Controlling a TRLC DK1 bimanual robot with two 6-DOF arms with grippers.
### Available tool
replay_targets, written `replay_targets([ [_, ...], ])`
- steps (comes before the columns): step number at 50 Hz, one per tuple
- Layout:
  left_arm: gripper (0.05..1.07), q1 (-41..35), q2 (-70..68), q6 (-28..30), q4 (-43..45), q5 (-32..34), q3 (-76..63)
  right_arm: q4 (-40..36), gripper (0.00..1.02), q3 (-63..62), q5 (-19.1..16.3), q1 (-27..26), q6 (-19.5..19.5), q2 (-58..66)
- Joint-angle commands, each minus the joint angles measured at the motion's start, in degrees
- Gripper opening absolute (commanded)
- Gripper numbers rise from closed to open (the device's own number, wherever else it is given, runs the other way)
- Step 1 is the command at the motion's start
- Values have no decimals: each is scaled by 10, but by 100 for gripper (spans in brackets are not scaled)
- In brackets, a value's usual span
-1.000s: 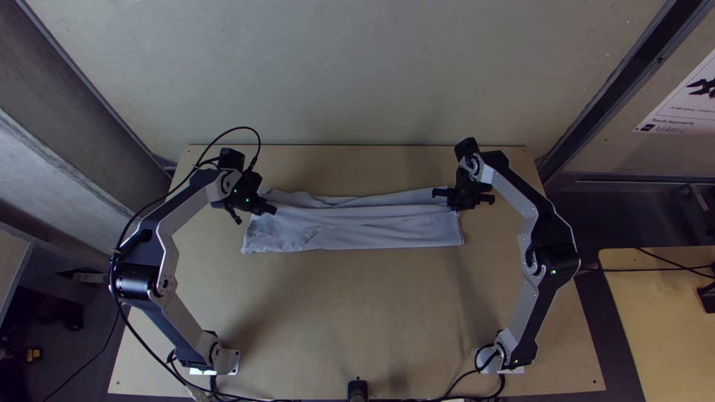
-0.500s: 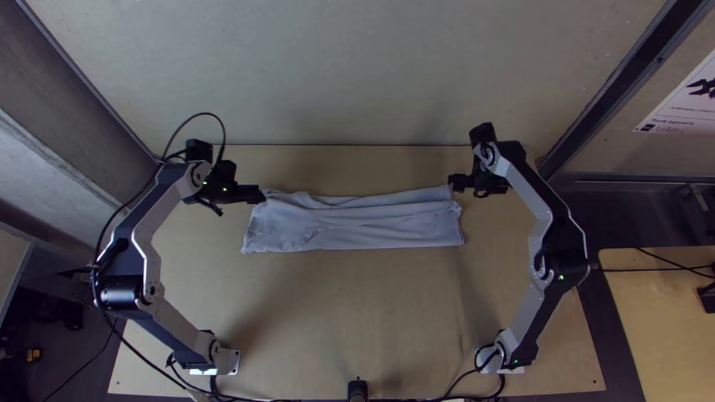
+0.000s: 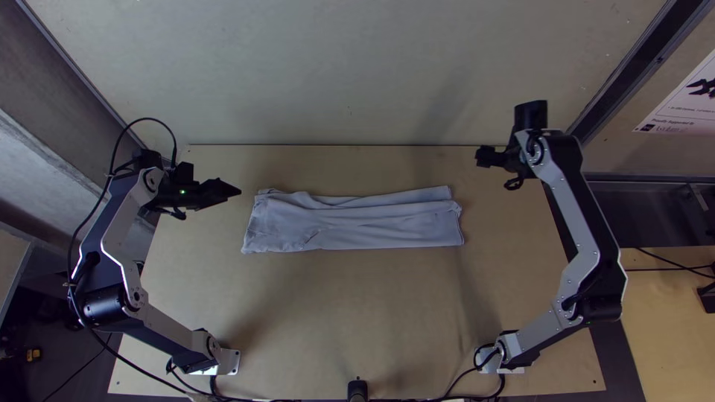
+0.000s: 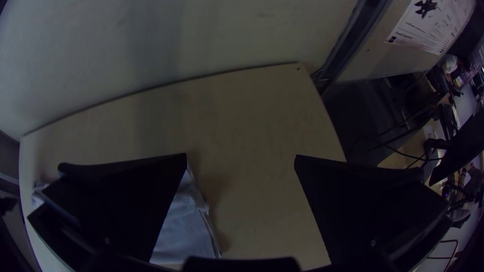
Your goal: Fold the t-shirt
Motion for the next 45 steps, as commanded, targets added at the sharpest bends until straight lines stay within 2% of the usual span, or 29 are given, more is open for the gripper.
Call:
replay_targets([
  [1,103,20,26,16,-10,40,-31,7,98,26,-7,-13,10,-27],
  [16,103,55,115,80,-12,81,-44,7,98,4,-8,-11,10,-54],
  [31,103,58,167,125,-34,84,-58,7,98,-7,-8,-4,10,-53],
  [45,103,14,163,116,-32,85,-82,7,98,-18,-8,0,10,-53],
])
